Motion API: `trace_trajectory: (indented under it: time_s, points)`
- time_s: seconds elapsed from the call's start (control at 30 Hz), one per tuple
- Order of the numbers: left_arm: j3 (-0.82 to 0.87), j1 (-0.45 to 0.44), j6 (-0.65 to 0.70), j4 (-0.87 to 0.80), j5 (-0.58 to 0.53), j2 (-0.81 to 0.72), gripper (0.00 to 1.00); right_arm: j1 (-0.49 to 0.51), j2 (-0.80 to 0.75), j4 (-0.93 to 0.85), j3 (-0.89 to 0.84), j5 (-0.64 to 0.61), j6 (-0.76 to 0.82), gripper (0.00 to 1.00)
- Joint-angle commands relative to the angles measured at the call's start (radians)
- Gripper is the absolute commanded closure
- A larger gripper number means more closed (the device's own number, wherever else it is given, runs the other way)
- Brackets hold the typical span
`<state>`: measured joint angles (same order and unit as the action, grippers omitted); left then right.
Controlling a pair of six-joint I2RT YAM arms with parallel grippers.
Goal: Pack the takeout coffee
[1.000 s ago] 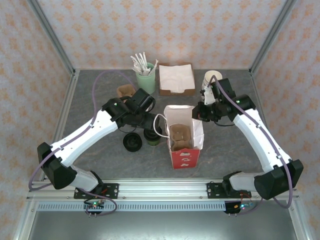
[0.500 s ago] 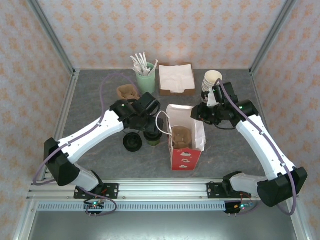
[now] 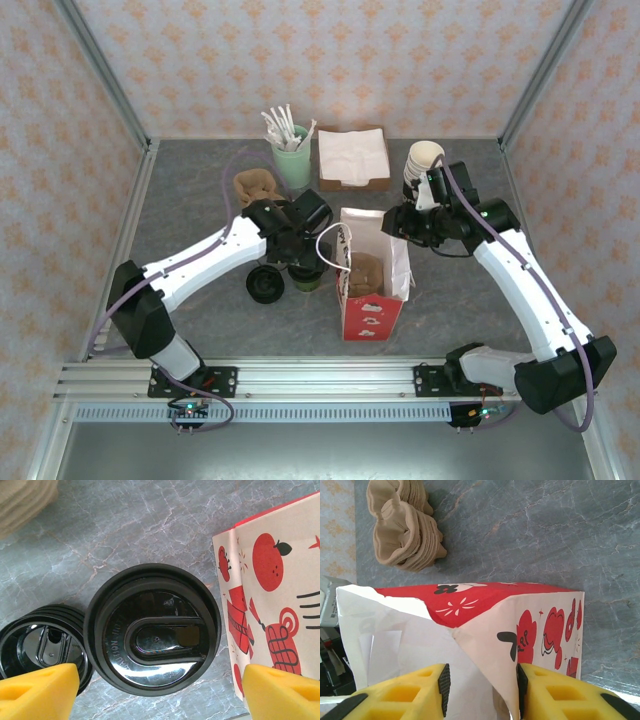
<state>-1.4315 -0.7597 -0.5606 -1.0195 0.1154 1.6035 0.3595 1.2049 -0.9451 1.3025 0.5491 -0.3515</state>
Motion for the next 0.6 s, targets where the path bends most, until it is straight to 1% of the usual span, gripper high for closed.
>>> trace_trajectory:
  time_s: [0.0,0.17,0.57]
  points:
    - [0.004,-0.006,-0.009,0.016,0.013,0.014,0.14,0.003,-0.005,-0.026,0.032,-0.014,0.015,0.59]
    - [0.008,-0.007,0.000,0.018,0.027,0.036,0.14,0.004,-0.004,-0.033,0.033,-0.015,0.017,0.59]
    - [0.023,-0.006,0.001,-0.001,0.002,0.053,0.16,0.004,-0.001,-0.042,0.042,-0.020,0.023,0.59]
